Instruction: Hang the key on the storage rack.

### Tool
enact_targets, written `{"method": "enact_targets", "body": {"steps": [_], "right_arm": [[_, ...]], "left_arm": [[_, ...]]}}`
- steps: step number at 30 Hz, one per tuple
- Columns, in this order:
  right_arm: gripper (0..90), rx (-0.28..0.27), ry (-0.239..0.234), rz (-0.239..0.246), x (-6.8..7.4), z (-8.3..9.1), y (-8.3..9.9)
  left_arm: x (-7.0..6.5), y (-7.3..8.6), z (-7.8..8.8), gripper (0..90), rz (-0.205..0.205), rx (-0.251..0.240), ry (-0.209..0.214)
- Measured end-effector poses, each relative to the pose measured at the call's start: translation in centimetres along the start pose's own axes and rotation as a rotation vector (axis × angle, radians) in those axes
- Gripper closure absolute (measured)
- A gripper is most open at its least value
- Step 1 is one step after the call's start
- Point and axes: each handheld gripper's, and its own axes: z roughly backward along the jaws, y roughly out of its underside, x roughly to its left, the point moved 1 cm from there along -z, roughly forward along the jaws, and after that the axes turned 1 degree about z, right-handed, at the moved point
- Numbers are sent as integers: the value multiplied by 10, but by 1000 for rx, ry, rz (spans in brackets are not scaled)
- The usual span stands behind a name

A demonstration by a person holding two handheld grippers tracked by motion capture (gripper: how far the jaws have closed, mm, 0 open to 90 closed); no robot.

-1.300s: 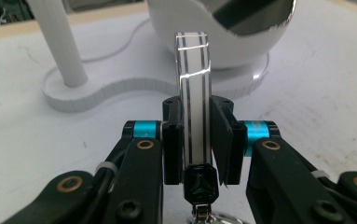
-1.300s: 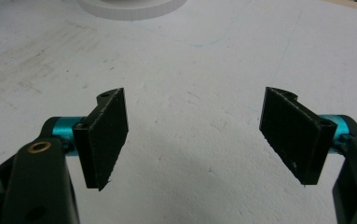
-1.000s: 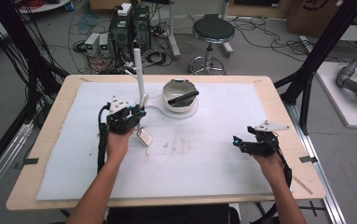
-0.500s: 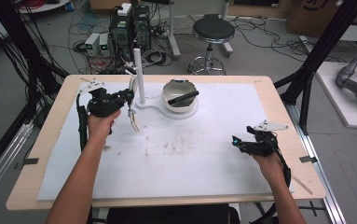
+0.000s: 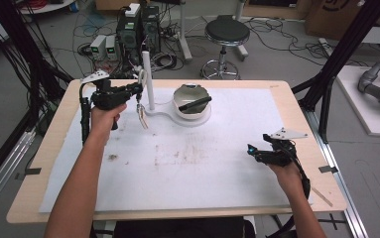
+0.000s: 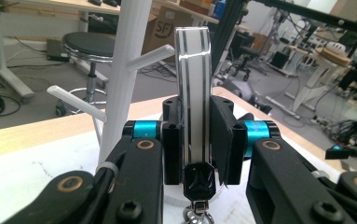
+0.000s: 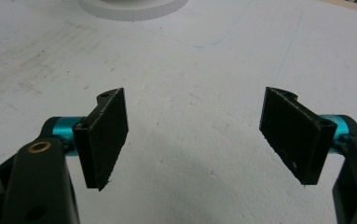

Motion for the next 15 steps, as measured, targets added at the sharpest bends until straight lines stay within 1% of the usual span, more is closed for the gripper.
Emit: {"method": "enact_targets", "body": {"steps": [2,4,7,11,15], "right_arm": [[239,1,0,2,0,0,0],[239,0,-3,2,0,0,0],[239,0,-2,1,0,0,0],[239,3,-1,0,-1,0,1],[239,5,-2,4,-1,1,1]], "left_arm": [[0,-1,-3,750,-4,-1,1],[2,0,-5,750,11,-5,17],[3,1,-7,751,18,-1,34],[4,2,-8,752,41,-12,65],[4,2,-9,752,42,-12,92]]}}
